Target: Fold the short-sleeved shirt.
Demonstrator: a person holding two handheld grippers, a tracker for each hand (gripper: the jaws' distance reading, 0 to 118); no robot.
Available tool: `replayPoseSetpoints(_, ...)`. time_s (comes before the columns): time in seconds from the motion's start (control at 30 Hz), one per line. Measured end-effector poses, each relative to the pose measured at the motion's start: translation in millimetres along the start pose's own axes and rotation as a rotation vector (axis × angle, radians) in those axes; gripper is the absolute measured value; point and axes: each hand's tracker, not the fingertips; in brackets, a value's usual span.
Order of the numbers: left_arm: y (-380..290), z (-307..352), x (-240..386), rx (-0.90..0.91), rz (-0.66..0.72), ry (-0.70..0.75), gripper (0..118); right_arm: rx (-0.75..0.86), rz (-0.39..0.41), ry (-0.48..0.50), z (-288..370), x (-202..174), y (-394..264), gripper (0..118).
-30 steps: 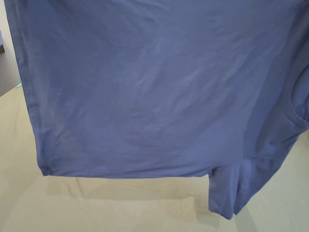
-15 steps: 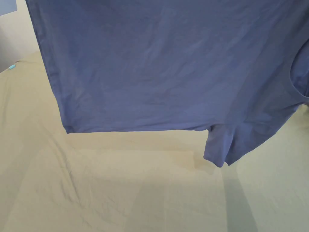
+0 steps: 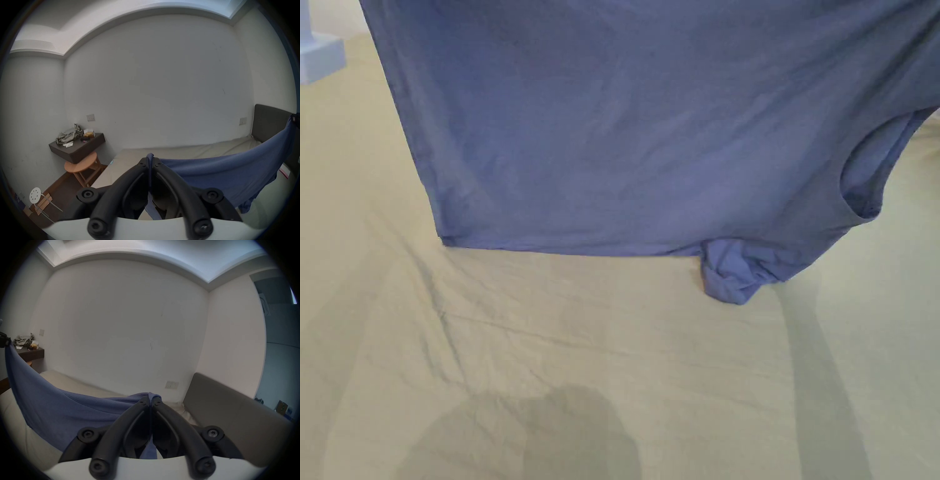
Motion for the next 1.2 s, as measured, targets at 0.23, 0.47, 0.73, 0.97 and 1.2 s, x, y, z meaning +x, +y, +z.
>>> replayPoseSetpoints(0.23,-117,-3,4,-0.142,-0.021,-0.052,0,-0.142,-0.006,0.093,19,-18,-109,1)
replayPoseSetpoints(0.47,-257,88,10,-0.321,-0.098,-0.115,0,-0.309,0.043,0.212,91,-21,-231,1)
replayPoseSetpoints(0.73,-375,208,10,-0.549,-0.127,-0.169,0,-0.566,0.033,0.271,220,-28,-327,1)
replayPoseSetpoints(0.97,-430,270,3,-0.704,-0.246,-0.232,0,-0.785,-0.143,0.318,300,-11,-364,1)
replayPoseSetpoints(1.2,-441,307,-19,-0.741,-0.282,-0.206,0,-0.921,-0.188,0.315,346,18,-379,0)
